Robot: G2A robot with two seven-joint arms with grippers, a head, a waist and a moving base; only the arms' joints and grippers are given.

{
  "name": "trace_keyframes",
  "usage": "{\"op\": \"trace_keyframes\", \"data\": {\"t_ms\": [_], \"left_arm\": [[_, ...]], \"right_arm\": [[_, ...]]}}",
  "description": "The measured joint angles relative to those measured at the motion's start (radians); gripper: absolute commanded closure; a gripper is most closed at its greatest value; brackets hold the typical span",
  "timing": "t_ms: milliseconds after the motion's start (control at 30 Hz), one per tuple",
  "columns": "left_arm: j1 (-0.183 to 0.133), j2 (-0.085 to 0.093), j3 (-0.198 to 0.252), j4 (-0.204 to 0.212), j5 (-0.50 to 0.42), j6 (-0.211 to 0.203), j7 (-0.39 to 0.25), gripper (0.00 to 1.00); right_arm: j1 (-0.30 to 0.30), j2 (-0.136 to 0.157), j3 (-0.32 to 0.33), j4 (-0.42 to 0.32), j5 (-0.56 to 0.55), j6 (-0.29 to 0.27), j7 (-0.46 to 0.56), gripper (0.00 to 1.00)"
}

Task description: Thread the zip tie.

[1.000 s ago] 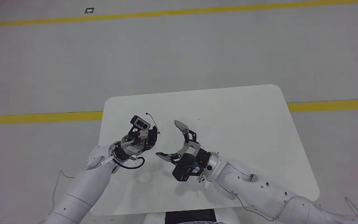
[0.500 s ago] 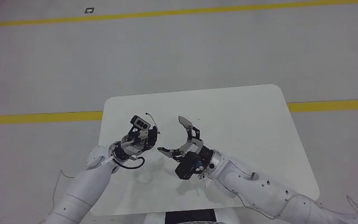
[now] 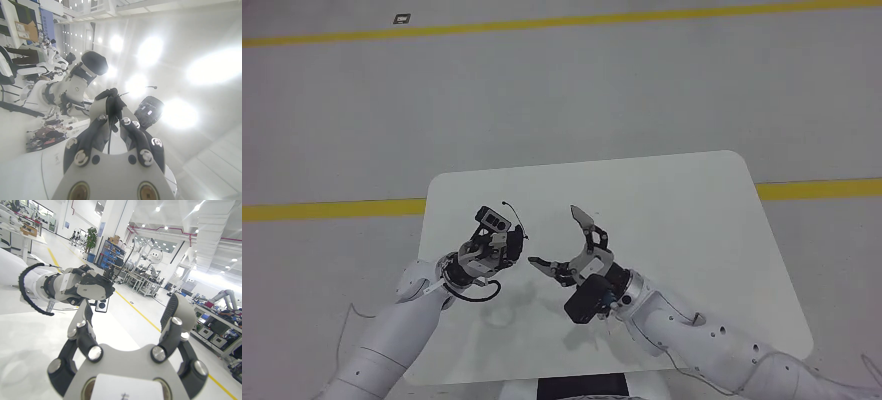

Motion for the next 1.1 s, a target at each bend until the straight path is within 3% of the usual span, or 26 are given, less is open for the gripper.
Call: {"op": "trace_keyframes", "data": {"t_ms": [500, 1100], "left_arm": [[0.000, 0.000, 0.000, 0.000, 0.000, 0.000, 0.000, 1.00], [0.000, 0.000, 0.000, 0.000, 0.000, 0.000, 0.000, 1.00]], "right_arm": [[0.027, -0.021, -0.053, 0.023, 0.000, 0.024, -0.017, 0.64], [0.058, -0.041, -0.085, 0.042, 0.000, 0.041, -0.009, 0.85]]}}
